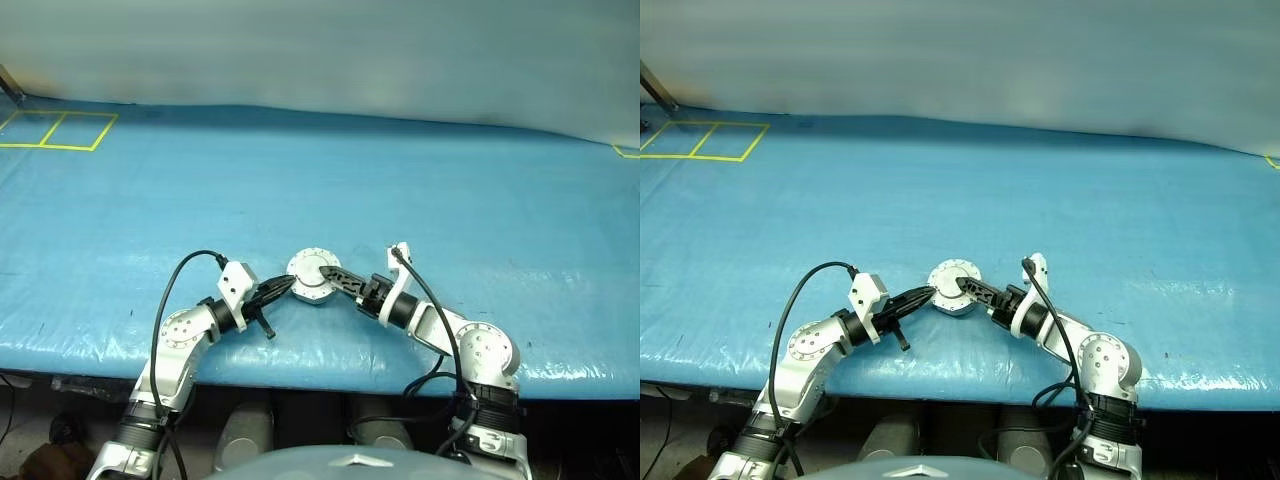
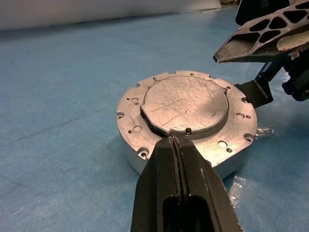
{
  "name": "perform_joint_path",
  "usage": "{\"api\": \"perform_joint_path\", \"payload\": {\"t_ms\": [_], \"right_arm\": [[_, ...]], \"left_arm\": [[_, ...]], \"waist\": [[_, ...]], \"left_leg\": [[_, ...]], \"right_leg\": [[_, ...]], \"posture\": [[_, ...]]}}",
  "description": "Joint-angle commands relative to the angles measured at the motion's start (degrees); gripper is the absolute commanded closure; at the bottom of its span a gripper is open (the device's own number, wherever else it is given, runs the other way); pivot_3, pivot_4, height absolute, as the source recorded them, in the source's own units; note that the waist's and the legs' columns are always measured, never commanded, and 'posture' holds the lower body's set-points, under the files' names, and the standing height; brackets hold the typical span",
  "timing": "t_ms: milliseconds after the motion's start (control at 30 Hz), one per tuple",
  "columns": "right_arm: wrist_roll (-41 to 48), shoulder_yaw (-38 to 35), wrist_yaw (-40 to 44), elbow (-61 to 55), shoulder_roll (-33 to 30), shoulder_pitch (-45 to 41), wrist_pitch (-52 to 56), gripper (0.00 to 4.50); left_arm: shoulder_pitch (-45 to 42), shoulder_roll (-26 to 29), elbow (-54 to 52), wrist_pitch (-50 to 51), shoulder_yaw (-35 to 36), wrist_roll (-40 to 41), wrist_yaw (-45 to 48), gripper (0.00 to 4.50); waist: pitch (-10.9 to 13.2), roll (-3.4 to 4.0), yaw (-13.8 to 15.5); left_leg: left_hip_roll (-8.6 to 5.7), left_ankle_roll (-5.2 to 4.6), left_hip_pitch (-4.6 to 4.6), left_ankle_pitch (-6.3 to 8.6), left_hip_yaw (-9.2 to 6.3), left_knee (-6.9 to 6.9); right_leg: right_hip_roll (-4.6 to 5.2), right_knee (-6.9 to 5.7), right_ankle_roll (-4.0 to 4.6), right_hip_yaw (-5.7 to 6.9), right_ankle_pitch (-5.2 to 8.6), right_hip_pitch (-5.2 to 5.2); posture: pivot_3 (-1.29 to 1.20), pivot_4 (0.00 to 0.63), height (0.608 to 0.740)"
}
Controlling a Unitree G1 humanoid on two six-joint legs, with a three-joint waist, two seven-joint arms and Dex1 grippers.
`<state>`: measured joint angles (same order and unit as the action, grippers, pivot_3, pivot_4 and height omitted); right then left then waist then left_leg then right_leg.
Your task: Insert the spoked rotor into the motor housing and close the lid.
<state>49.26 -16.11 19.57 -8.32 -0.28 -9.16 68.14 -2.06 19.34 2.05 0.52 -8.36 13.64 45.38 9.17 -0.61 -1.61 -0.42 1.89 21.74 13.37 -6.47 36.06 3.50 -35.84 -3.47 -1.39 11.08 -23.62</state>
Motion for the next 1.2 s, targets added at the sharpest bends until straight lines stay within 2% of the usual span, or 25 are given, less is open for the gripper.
{"api": "perform_joint_path", "payload": {"t_ms": [33, 100, 200, 367, 500, 700, 733, 767, 900, 1033, 1200], "right_arm": [[3.3, -1.4, -0.6, 0.7, 0.8, -0.7, 0.1, 0.4], [5.0, -2.2, -0.7, 1.3, 1.3, -0.9, 0.2, 0.88], [7.9, -3.8, -1.4, 2.0, 2.1, -1.1, 0.2, 1.89], [8.6, -3.1, -2.8, 2.4, 1.3, -1.0, 0.2, 1.89], [5.1, -0.2, -4.6, 3.0, -0.2, -0.5, -0.6, 2.73], [4.7, 0.6, -5.4, 3.7, -0.6, -0.6, -1.6, 2.78], [4.9, 0.6, -5.4, 3.8, -0.6, -0.6, -1.6, 3.2], [5.0, 0.6, -5.5, 3.8, -0.6, -0.6, -1.7, 3.26], [5.4, 0.4, -6.3, 3.5, -0.2, -0.6, -1.9, 3.27], [6.3, 0.1, -6.3, 3.4, 0.0, -0.6, -2.1, 3.27], [6.7, 0.5, -6.7, 3.3, -0.4, -0.9, -2.3, 3.28]], "left_arm": [[0.5, 0.2, 0.8, 0.1, -0.8, -1.0, 0.3, 4.5], [0.5, 0.2, 0.9, 0.0, -0.8, -1.0, 0.2, 4.5], [0.6, 0.3, 1.1, -0.1, -0.8, -1.0, 0.3, 4.5], [0.6, 0.3, 1.3, -0.3, -0.9, -1.1, 0.3, 4.5], [0.6, 0.3, 1.3, -0.4, -0.8, -1.2, 0.1, 4.5], [0.7, 0.3, 1.4, -0.7, -0.6, -1.0, -0.2, 4.5], [0.7, 0.2, 1.4, -0.7, -0.6, -1.0, -0.3, 4.5], [0.7, 0.1, 1.4, -0.7, -0.5, -0.8, -0.4, 4.5], [0.9, -1.0, 1.2, -1.0, 0.6, 0.2, -1.5, 4.5], [0.7, -2.6, -0.1, 4.8, 2.4, 2.3, -4.3, 4.5], [1.0, -2.7, -0.9, 6.0, 2.8, 2.6, -5.0, 4.5]], "waist": [[0.0, 0.01, 0.0], [0.0, 0.02, 0.0], [0.0, 0.04, 0.0], [0.1, 0.09, 0.0], [0.1, 0.11, -0.2], [0.0, 0.16, -0.5], [0.0, 0.21, -0.5], [0.0, 0.24, -0.5], [0.0, 0.24, -0.5], [0.0, 0.24, -0.5], [0.0, 0.24, -0.6]], "left_leg": [[0.0, 0.0, 0.0, 0.0, 0.0, 0.0], [0.0, 0.0, 0.01, 0.0, 0.0, 0.0], [0.0, 0.0, 0.04, 0.0, 0.0, 0.0], [0.0, 0.0, 0.08, 0.0, 0.0, 0.0], [0.0, 0.0, 0.07, 0.0, 0.0, -0.01], [0.0, 0.0, 0.04, 0.0, 0.0, 0.0], [0.01, 0.0, 0.04, 0.0, 0.0, 0.0], [0.01, 0.0, 0.04, 0.0, 0.0, -0.01], [0.01, 0.0, 0.04, 0.0, 0.0, -0.01], [0.01, 0.0, 0.04, 0.0, 0.0, 0.0], [0.02, 0.0, 0.04, 0.0, 0.0, -0.01]], "right_leg": [[0.0, 0.0, 0.0, 0.0, 0.0, -0.01], [0.0, 0.0, 0.0, 0.0, 0.0, -0.01], [0.0, 0.01, 0.0, 0.0, 0.0, -0.03], [0.0, 0.01, 0.0, 0.0, 0.0, -0.06], [0.0, 0.01, 0.0, 0.0, 0.0, -0.07], [0.01, 0.02, -0.01, 0.0, 0.01, -0.03], [0.0, 0.02, -0.01, 0.0, 0.01, -0.04], [0.0, 0.02, -0.01, 0.0, 0.01, -0.04], [0.0, 0.02, -0.01, 0.01, 0.01, -0.03], [0.0, 0.02, -0.01, 0.01, 0.01, -0.04], [0.0, 0.01, -0.01, 0.01, 0.01, -0.05]], "posture": [[0.0, 0.15, 0.74], [0.0, 0.15, 0.74], [0.0, 0.15, 0.74], [0.0, 0.15, 0.74], [0.0, 0.15, 0.74], [0.0, 0.15, 0.74], [0.0, 0.15, 0.74], [0.0, 0.15, 0.74], [0.0, 0.15, 0.74], [0.0, 0.15, 0.74], [0.0, 0.15, 0.74]]}}
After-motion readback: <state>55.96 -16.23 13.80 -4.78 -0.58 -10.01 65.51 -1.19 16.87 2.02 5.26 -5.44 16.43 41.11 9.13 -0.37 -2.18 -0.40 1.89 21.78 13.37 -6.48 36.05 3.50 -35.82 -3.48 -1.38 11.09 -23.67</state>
